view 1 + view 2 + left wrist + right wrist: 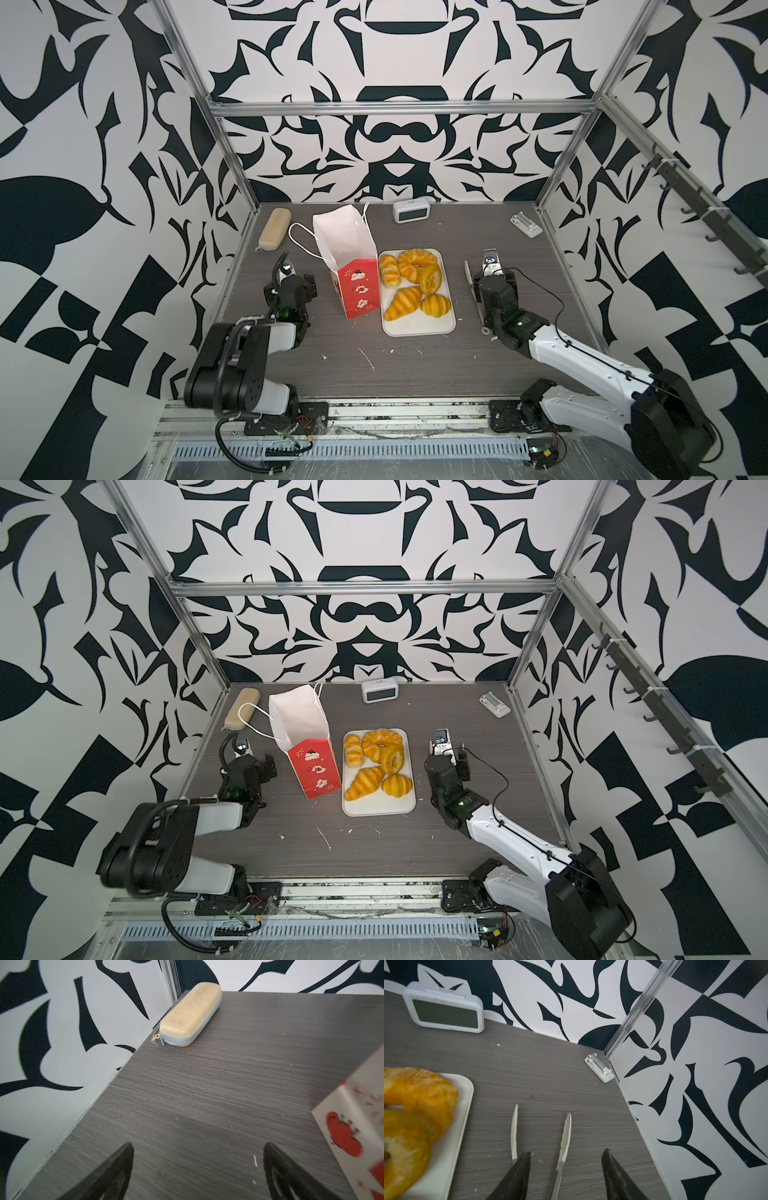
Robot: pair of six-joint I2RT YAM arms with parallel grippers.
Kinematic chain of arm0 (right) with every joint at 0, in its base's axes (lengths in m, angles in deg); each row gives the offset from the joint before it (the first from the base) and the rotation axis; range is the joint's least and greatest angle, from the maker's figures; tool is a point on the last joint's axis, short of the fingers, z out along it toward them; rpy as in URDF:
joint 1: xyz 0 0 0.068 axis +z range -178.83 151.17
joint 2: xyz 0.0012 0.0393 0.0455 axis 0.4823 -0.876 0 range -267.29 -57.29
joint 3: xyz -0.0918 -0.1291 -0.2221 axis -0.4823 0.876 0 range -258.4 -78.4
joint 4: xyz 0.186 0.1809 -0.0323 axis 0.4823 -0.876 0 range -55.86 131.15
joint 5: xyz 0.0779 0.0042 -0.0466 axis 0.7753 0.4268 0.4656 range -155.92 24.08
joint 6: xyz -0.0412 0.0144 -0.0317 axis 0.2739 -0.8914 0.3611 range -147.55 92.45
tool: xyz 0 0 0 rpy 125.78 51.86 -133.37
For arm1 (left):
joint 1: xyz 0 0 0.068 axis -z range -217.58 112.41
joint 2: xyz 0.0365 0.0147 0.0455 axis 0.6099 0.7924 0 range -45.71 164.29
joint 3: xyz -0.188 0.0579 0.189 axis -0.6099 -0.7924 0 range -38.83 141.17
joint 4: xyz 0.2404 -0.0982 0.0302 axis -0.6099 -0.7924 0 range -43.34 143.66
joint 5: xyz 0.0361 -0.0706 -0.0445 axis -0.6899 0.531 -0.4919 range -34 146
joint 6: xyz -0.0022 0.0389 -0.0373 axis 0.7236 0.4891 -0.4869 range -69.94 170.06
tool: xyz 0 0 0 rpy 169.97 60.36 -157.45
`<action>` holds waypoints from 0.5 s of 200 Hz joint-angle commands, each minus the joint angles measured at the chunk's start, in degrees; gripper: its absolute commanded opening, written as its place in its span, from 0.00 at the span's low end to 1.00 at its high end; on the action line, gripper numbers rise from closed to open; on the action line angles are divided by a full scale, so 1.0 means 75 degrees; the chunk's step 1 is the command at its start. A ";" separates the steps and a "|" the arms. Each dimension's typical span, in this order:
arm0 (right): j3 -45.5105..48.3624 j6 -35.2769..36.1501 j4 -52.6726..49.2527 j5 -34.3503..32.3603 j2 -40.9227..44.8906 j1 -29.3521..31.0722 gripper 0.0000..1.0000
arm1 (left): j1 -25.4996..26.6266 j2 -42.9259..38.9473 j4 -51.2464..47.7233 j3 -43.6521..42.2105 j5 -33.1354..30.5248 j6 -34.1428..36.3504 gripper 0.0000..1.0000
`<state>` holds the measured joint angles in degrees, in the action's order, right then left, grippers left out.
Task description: Take the fake bread out of the paper bag
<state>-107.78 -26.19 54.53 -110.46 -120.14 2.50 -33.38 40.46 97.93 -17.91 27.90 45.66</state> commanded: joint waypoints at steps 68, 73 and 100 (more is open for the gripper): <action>0.1226 0.0928 0.5299 0.0593 -0.2539 -0.1428 0.58 | -0.0924 0.0442 0.1596 -0.0132 0.1468 -0.0478 0.99; 0.1160 0.1009 0.5431 0.0602 -0.2808 -0.1455 0.58 | -0.0918 0.0455 0.1620 -0.0134 0.1470 -0.0479 0.99; 0.0989 0.1109 0.5883 0.0401 -0.3663 -0.1505 0.59 | -0.0924 0.0446 0.1597 -0.0142 0.1471 -0.0491 0.99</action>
<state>-98.87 -19.87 87.27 -106.59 -145.30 -8.52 -40.26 43.30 106.80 -18.04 38.19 42.80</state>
